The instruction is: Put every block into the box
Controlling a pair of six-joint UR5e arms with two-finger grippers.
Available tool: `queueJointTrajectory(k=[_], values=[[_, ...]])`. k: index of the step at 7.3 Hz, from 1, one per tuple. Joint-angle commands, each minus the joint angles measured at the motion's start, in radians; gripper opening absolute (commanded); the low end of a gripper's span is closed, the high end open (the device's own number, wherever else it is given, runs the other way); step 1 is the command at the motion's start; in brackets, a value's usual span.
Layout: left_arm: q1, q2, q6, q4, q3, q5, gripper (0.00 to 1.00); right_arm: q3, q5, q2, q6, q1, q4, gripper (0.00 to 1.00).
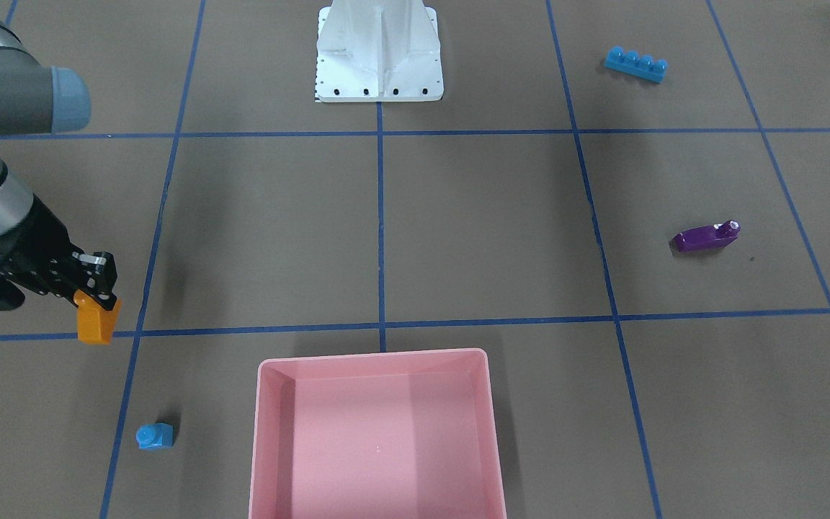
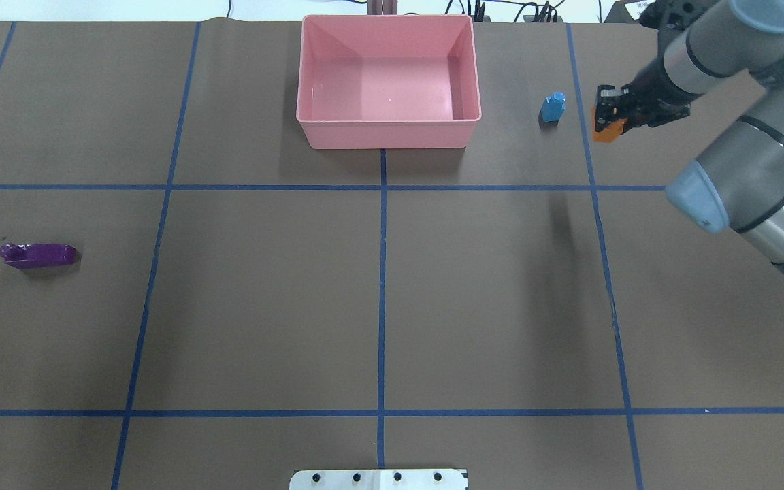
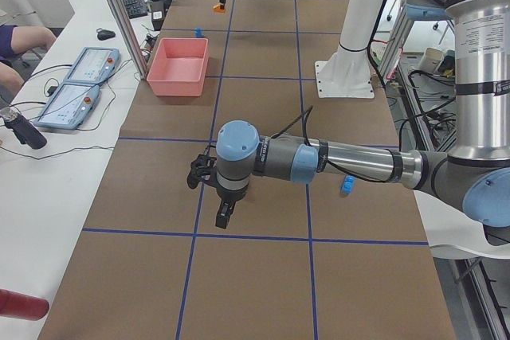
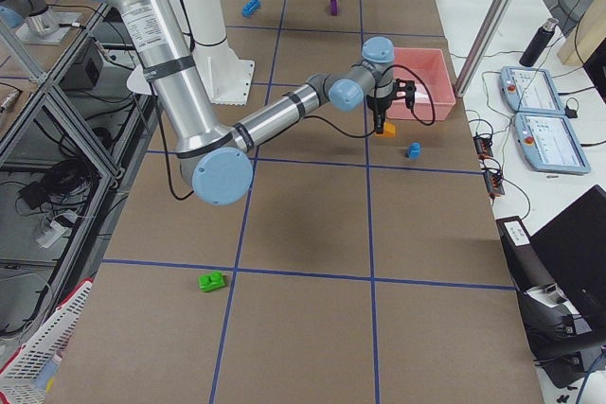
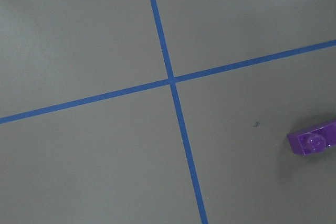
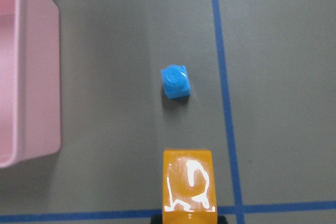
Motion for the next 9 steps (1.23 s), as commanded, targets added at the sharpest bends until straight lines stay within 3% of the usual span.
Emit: queueJointTrajectory(k=[1,3,5,6,7,8,9], values=[[0.002,0.000,0.001,-0.001,0.002,-0.001,1.00,-0.344,-0.003,0.344,-0.002,-0.004,-0.034,0.00],[0.002,0.000,0.001,-0.001,0.001,-0.001,1.00,-0.560,-0.060,0.503,0.001,-0.025,0.030,0.00],[0.003,0.000,0.001,-0.001,-0.001,-0.001,1.00,-0.715,-0.090,0.566,0.019,-0.072,0.168,0.00],[0.003,0.000,0.001,-0.002,-0.001,-0.001,1.00,-0.745,-0.123,0.569,0.026,-0.097,0.207,0.00],[0.002,0.000,0.001,-0.003,-0.001,-0.001,1.00,-0.745,-0.127,0.569,0.026,-0.106,0.207,0.70],[0.002,0.000,0.001,-0.003,-0.001,-0.001,1.00,-0.745,-0.135,0.569,0.038,-0.108,0.207,0.99],[0.002,0.000,0.001,-0.003,-0.001,-0.001,1.00,-0.745,-0.135,0.569,0.042,-0.108,0.207,0.99]])
